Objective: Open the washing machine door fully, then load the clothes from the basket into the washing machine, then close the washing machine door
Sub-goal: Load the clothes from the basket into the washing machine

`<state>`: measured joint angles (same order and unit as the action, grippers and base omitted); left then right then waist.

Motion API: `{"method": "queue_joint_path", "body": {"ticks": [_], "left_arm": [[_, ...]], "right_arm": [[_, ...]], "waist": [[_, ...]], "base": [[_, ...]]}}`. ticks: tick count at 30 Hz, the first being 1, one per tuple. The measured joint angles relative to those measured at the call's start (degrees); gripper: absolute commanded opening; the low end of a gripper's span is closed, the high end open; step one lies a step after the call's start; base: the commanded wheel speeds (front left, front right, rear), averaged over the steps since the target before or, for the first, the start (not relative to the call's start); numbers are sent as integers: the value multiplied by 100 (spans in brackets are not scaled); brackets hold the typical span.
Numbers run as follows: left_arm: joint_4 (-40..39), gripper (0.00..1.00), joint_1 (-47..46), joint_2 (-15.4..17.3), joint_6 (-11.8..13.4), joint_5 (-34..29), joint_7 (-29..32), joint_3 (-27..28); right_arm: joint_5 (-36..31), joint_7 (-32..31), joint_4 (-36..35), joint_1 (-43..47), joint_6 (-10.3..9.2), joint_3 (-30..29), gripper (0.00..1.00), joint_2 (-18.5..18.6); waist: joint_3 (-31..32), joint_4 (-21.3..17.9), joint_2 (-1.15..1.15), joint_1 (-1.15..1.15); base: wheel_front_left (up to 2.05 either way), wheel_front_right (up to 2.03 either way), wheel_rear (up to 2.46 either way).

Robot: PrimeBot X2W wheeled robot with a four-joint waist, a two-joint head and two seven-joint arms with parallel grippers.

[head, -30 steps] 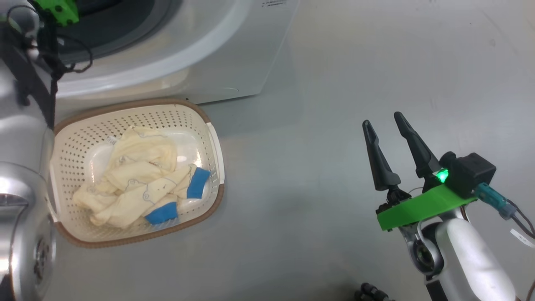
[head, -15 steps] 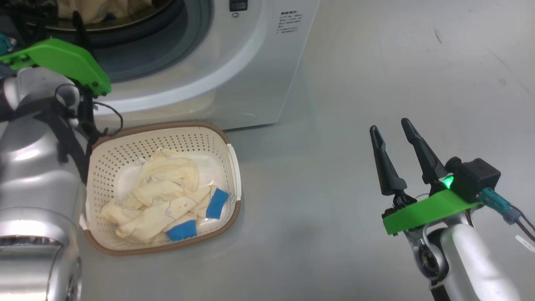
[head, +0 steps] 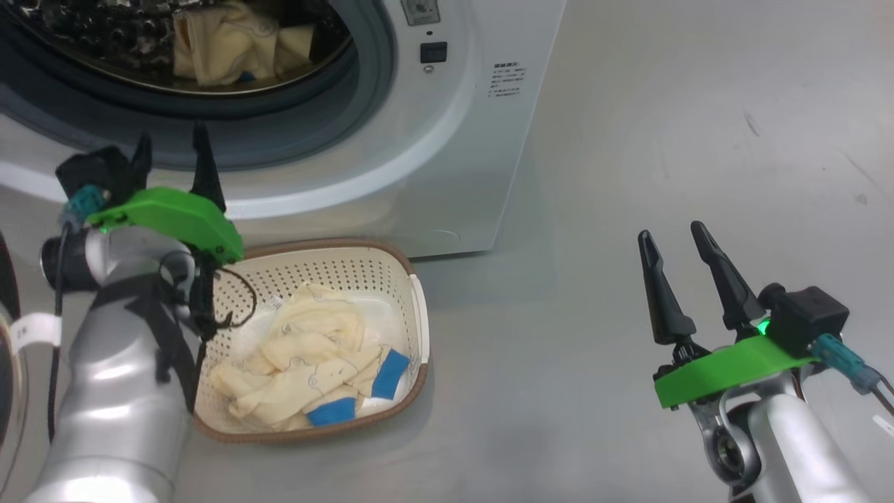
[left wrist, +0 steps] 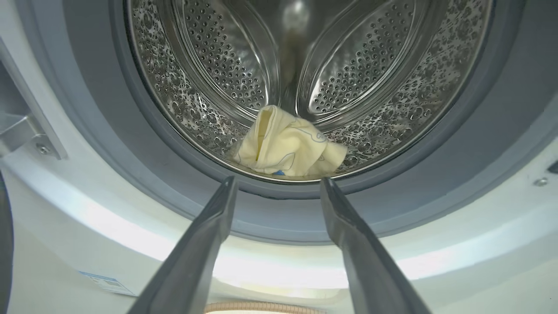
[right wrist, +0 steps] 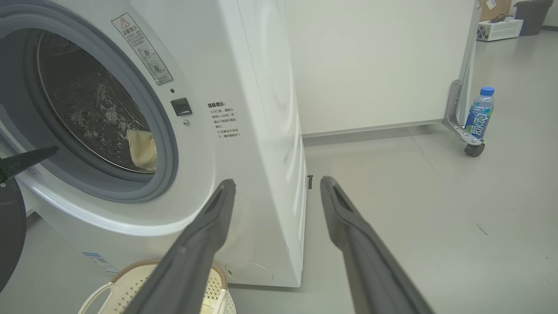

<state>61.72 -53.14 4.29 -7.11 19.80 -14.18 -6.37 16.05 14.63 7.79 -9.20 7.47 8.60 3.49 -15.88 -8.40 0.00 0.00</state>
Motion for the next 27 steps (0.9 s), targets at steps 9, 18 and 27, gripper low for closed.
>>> {"method": "queue_joint_path", "body": {"ticks": [9,18,27], "left_arm": [[-1739,100,1813,-52,-35,-53,0,116],[-3289,100,3261,-136,-37,-197,-1,447],[-4352,100,4222,-170,-40,-394,-1,832]], "right_arm": [[-2,-1,44,209,0,-57,100,35],[-44,-1,23,324,0,-96,100,59],[-44,0,19,425,0,-105,100,60]], "waist": [[432,121,0,0],[634,179,0,0],[757,106,0,0]], "base": [[0,0,0],[0,0,0],[0,0,0]]}}
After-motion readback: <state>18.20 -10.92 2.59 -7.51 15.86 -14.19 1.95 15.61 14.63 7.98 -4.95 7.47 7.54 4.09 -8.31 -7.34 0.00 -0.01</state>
